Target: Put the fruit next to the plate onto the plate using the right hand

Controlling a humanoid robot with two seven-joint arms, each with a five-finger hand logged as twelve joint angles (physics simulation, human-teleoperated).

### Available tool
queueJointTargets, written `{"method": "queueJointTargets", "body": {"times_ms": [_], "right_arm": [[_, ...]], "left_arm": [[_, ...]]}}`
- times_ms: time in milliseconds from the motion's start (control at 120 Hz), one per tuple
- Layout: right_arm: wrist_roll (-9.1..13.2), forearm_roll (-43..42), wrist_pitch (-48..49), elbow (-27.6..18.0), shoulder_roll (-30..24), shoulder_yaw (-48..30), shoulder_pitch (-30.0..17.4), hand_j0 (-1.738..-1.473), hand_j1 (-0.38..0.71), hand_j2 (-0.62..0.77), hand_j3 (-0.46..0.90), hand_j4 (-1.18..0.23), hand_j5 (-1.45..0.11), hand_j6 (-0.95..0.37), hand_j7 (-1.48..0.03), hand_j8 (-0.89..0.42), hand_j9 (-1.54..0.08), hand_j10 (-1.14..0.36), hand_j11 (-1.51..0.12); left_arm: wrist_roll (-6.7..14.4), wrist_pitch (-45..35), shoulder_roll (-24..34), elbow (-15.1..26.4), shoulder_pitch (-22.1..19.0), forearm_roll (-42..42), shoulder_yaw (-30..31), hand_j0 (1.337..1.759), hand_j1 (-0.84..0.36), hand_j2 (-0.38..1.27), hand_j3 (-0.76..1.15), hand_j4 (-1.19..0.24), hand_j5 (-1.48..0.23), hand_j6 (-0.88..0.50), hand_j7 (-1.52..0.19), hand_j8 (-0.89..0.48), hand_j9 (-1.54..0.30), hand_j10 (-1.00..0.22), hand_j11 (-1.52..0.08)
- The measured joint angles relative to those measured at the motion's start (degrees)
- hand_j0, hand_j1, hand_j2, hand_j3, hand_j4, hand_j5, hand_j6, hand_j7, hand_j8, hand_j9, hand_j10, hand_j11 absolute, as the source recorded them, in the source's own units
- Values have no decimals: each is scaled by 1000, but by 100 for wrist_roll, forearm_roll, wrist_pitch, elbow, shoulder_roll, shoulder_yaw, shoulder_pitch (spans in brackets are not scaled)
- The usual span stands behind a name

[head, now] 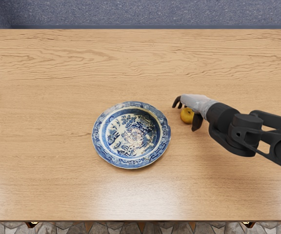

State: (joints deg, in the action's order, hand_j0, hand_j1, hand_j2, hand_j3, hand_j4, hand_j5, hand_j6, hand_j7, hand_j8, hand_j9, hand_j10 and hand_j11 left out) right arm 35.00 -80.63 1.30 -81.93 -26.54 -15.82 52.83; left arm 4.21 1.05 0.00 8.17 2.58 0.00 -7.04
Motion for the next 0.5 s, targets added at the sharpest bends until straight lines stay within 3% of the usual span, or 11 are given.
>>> {"method": "queueJointTargets", "body": {"times_ms": [150, 242, 500], "right_arm": [[0, -18, -12, 1, 1, -2, -49, -1658, 162, -79, 0, -445, -546, -438, -558, -336, -559, -436, -559], [0, -15, -11, 2, 0, -5, -62, -1658, 232, -89, 0, -504, -622, -499, -635, -386, -635, -507, -636], [-1, 4, -36, 27, 5, -27, -76, -1652, 260, 85, 0, -625, -779, -498, -794, -371, -800, -535, -807]], "left_arm": [[-1, 0, 0, 0, 5, 0, -1, 1658, 326, 4, 0, -19, -25, -19, -25, -19, -25, -19, -25], [-1, 0, 0, -1, 2, 0, 0, 1658, 326, 4, 0, -19, -25, -19, -25, -19, -25, -19, -25], [-2, 0, 0, 0, 4, 0, -1, 1658, 326, 4, 0, -19, -25, -19, -25, -19, -25, -19, -25]]}}
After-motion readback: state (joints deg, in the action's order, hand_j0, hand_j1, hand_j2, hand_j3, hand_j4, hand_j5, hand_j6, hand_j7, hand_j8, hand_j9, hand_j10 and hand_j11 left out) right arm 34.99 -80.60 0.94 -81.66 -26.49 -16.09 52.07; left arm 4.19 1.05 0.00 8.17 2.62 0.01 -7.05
